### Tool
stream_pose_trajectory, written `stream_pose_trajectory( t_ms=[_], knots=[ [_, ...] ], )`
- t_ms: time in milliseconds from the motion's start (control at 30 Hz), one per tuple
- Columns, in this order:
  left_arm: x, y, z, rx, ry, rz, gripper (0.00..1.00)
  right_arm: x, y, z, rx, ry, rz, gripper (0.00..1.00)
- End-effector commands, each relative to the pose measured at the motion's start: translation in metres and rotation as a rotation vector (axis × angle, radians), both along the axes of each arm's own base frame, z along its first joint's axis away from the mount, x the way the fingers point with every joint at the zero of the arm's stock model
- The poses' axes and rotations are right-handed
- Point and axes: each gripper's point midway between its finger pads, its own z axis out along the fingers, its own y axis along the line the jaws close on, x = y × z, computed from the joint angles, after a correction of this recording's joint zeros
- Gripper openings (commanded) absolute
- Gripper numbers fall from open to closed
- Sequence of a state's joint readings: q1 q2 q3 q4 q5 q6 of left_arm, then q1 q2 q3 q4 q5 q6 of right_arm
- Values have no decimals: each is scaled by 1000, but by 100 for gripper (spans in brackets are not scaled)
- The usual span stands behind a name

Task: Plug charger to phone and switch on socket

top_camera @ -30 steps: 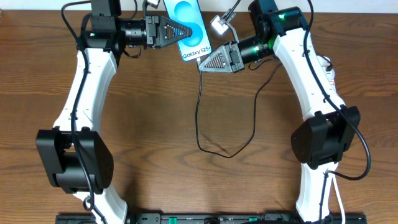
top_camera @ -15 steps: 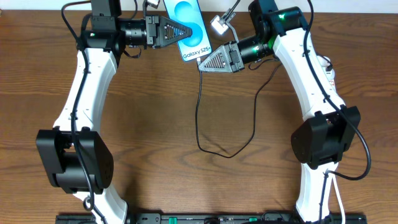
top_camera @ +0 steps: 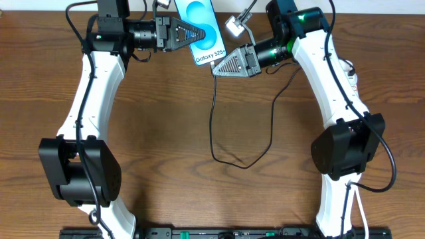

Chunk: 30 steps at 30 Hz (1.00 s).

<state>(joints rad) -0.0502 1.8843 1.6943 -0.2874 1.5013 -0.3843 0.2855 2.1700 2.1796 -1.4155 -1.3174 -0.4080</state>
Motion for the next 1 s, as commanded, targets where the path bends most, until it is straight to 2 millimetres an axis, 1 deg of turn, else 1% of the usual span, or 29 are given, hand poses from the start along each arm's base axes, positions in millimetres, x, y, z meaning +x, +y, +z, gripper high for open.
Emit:
stream_pose_trajectory(
  t_ms=[0, 367, 733, 967],
  knots=[
    [-17, -5, 17, -38, -46, -73, 7, -2, -6, 32, 89, -34, -5, 1],
    [-17, -5, 17, -38, -47, -73, 7, 4, -12, 34, 104, -49, -21, 1],
    [-17, -5, 17, -38, -46, -73, 7, 2, -6, 38, 130, -73, -1, 1],
    [-17, -5, 17, -38, -46, -73, 7, 9, -2, 43, 145, -70, -8, 1]
  ],
)
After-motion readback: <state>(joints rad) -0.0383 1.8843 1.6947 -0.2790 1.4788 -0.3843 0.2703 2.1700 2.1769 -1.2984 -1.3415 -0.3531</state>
